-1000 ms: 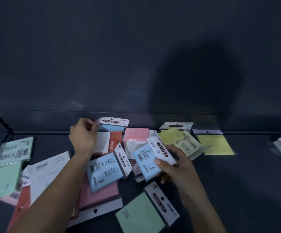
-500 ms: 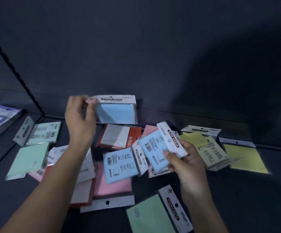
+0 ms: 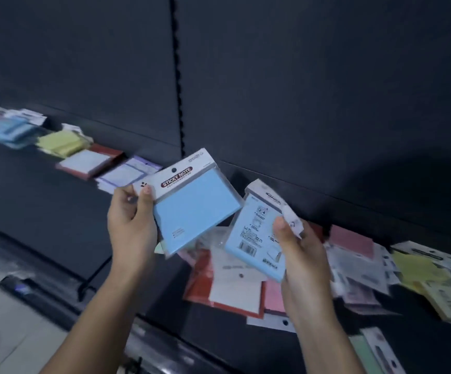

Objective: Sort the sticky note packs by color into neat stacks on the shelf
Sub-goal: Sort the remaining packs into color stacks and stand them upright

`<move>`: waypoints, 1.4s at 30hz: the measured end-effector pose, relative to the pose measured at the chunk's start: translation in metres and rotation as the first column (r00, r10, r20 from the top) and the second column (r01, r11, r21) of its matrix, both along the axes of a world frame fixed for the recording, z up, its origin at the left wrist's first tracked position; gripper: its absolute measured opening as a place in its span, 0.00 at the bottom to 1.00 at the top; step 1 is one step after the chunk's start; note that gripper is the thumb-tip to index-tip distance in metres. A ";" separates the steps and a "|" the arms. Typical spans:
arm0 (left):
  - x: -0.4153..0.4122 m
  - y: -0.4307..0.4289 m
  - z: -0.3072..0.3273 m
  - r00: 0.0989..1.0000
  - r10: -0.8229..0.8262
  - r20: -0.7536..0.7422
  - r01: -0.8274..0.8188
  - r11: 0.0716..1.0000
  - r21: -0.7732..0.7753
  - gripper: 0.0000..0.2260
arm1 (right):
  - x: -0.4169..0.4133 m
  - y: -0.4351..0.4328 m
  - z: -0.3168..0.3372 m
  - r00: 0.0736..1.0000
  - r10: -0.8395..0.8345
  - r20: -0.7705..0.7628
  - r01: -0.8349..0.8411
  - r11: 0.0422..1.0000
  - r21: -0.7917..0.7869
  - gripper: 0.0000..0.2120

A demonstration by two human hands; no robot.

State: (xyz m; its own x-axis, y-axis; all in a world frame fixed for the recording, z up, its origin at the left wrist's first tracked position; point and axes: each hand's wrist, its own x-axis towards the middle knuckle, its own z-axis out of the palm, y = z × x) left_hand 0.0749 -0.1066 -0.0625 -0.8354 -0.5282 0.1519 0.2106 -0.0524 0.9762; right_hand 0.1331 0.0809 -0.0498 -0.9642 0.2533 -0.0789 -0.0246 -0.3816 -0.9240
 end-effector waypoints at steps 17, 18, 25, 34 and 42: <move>0.037 -0.266 -0.005 0.975 0.084 0.204 -0.083 0.996 -0.017 0.08 | -0.019 -0.292 -0.002 0.977 0.146 0.157 -0.151 0.988 0.023 0.10; 0.037 -0.269 -0.005 0.976 0.056 0.211 -0.057 0.998 0.002 0.08 | -0.022 -0.301 -0.003 0.976 0.146 0.164 -0.151 0.988 0.024 0.09; 0.008 -0.300 -0.001 0.967 -0.155 0.203 0.121 0.978 0.169 0.10 | -0.068 -0.349 -0.014 0.970 0.132 0.205 -0.139 0.990 0.024 0.07; -0.087 -0.370 0.007 0.924 -0.332 0.191 0.312 0.942 0.126 0.09 | -0.181 -0.428 -0.008 0.974 0.094 0.207 -0.077 0.993 -0.091 0.09; -0.149 -0.426 0.000 0.951 -0.224 0.213 0.189 0.967 0.173 0.10 | -0.240 -0.482 -0.013 0.860 0.405 0.310 -0.437 0.898 0.040 0.09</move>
